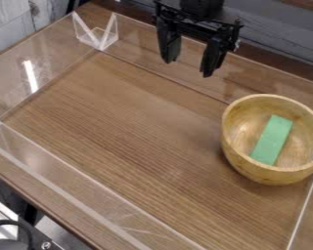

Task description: Remove the green block from inside the brown bowl and put it on the table

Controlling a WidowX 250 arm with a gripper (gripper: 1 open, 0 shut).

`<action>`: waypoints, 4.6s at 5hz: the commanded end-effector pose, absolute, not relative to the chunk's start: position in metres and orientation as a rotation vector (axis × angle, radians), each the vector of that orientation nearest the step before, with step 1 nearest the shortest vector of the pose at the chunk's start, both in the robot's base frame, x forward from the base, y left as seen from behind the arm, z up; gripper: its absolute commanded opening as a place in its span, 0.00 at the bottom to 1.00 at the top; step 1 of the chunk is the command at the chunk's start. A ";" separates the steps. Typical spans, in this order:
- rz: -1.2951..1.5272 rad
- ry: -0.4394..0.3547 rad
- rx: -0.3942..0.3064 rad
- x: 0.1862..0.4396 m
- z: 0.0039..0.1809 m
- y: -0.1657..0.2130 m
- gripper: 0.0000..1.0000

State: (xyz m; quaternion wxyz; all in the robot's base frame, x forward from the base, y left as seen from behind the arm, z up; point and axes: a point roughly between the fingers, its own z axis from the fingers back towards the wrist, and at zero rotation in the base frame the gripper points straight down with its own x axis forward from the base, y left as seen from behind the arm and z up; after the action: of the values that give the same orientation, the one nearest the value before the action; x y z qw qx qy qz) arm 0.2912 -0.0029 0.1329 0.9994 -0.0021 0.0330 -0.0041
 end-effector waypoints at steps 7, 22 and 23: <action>-0.165 -0.036 -0.064 0.301 0.090 -0.118 1.00; -0.177 -0.084 -0.130 0.314 0.049 -0.108 0.00; -0.170 -0.086 -0.132 0.315 0.057 -0.106 0.00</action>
State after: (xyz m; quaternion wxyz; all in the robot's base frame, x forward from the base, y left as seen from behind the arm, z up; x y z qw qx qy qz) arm 0.3041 -0.1061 0.0333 0.9945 -0.0576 -0.0037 -0.0878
